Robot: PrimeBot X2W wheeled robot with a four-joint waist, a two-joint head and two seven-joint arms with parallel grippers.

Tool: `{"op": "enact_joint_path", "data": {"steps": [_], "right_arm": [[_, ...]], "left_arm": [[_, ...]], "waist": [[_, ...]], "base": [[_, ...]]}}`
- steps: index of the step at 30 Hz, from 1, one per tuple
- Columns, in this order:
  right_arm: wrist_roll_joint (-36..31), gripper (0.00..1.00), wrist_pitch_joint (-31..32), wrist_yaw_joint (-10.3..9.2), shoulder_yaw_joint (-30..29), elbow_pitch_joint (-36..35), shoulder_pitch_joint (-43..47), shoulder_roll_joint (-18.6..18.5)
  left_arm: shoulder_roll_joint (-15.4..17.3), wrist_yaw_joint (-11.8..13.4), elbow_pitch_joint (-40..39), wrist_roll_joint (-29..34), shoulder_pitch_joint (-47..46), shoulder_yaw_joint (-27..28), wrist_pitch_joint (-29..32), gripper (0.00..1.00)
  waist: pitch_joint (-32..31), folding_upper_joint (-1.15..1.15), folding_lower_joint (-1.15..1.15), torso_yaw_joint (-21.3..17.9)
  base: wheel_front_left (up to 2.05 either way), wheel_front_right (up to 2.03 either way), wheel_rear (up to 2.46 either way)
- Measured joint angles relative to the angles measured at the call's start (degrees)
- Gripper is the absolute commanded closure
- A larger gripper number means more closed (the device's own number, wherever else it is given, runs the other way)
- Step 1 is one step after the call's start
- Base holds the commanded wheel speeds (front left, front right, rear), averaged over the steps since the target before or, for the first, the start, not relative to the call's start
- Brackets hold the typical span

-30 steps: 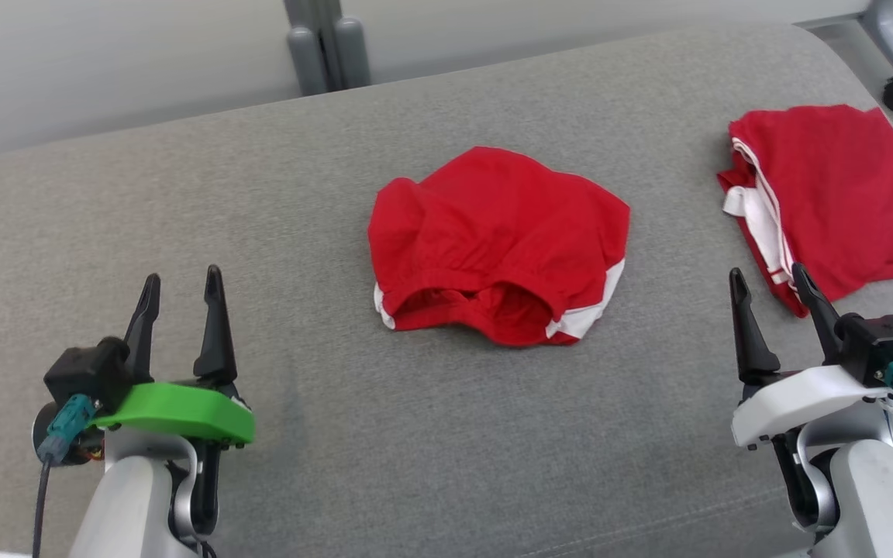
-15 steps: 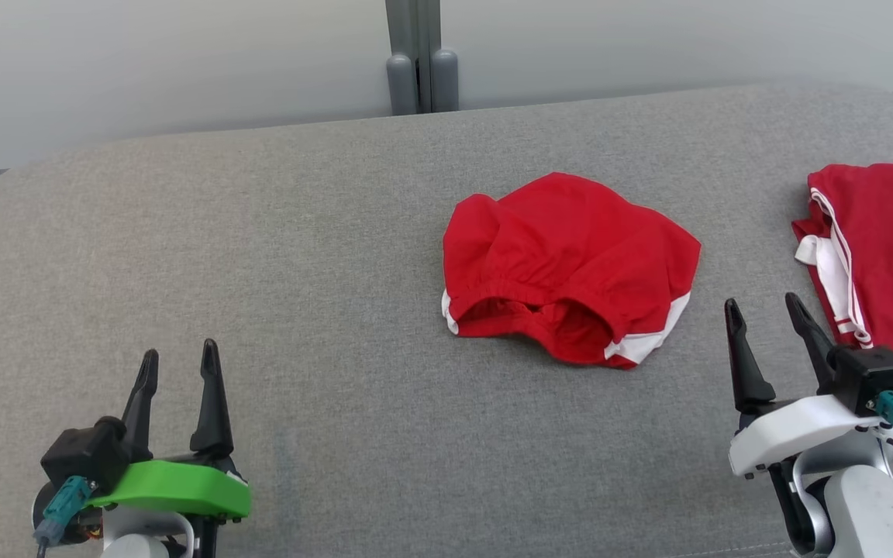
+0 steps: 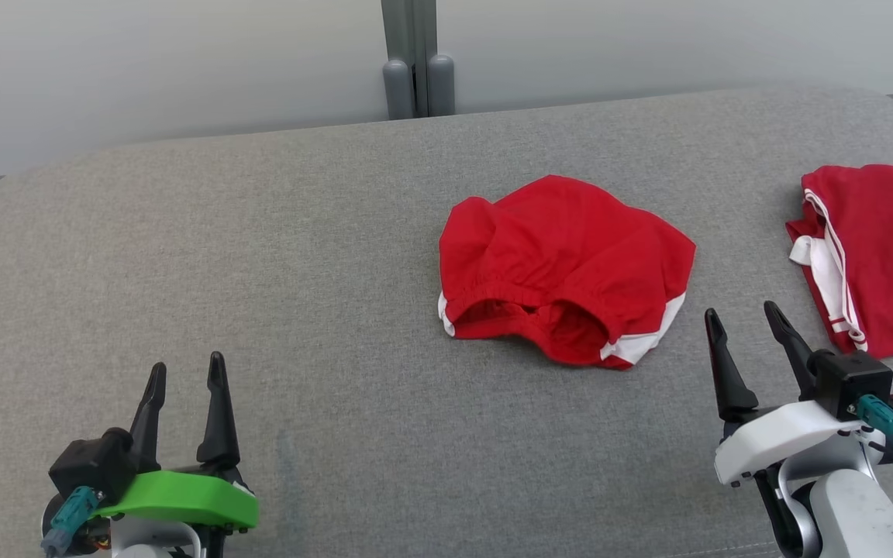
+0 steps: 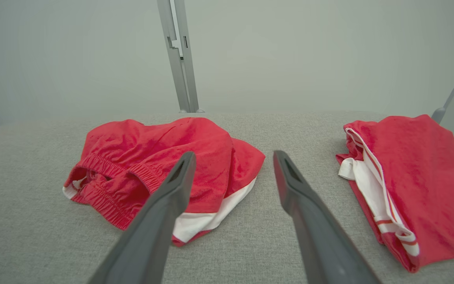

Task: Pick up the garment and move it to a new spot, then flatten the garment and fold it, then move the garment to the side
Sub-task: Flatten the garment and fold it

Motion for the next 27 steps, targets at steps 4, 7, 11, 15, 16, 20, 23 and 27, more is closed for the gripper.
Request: {"op": "enact_joint_path", "data": {"steps": [4,7,11,15,16,20,23,27], "right_arm": [[0.12,0.0,0.05,0.0,0.57,-0.14,-0.29,-0.19],[0.18,0.0,0.05,0.0,1.11,-0.32,-0.65,-0.16],[0.22,0.0,0.07,0.0,2.02,-0.35,-1.54,-0.13],[0.36,0.0,0.05,0.0,2.85,-0.16,-2.36,0.2],[0.36,0.0,0.04,0.0,3.11,-0.09,-2.69,0.3],[0.63,0.0,-0.3,0.0,4.05,0.35,-3.83,0.52],[0.7,0.0,-0.67,0.0,4.61,0.71,-4.51,1.04],[0.81,0.0,-1.34,0.0,5.2,1.44,-5.26,1.43]], "left_arm": [[-0.08,-0.03,0.04,0.0,-0.05,-0.7,0.0,0.0],[-0.05,-0.12,0.78,-1.03,-0.74,-5.27,0.0,0.0],[0.04,-0.31,3.97,-4.78,-4.8,-15.53,0.21,0.0],[0.99,-0.3,6.23,-9.51,-10.59,-24.66,2.98,0.0],[0.99,-0.31,6.75,-11.03,-12.22,-26.99,3.77,0.0],[0.99,-0.31,8.45,-15.58,-17.78,-34.18,5.12,0.0],[0.91,-0.31,10.09,-18.82,-20.88,-38.46,5.89,0.0],[0.51,-0.32,12.34,-22.73,-23.99,-42.77,6.12,0.0]], "waist": [[0.32,0.0,0.0,-0.18],[0.68,0.0,0.0,-0.41],[1.21,0.0,0.0,-1.36],[1.77,0.0,0.0,-3.18],[1.97,0.0,0.0,-3.79],[2.86,0.0,0.0,-6.48],[3.68,0.0,0.0,-8.76],[4.97,0.0,0.0,-12.13]], "base": [[0.0,0.0,0.0],[0.0,0.0,0.0],[0.0,0.0,0.0],[0.0,0.0,0.0],[0.0,0.0,0.0],[0.0,0.0,0.0],[0.0,0.0,0.0],[0.0,0.0,0.0]]}}
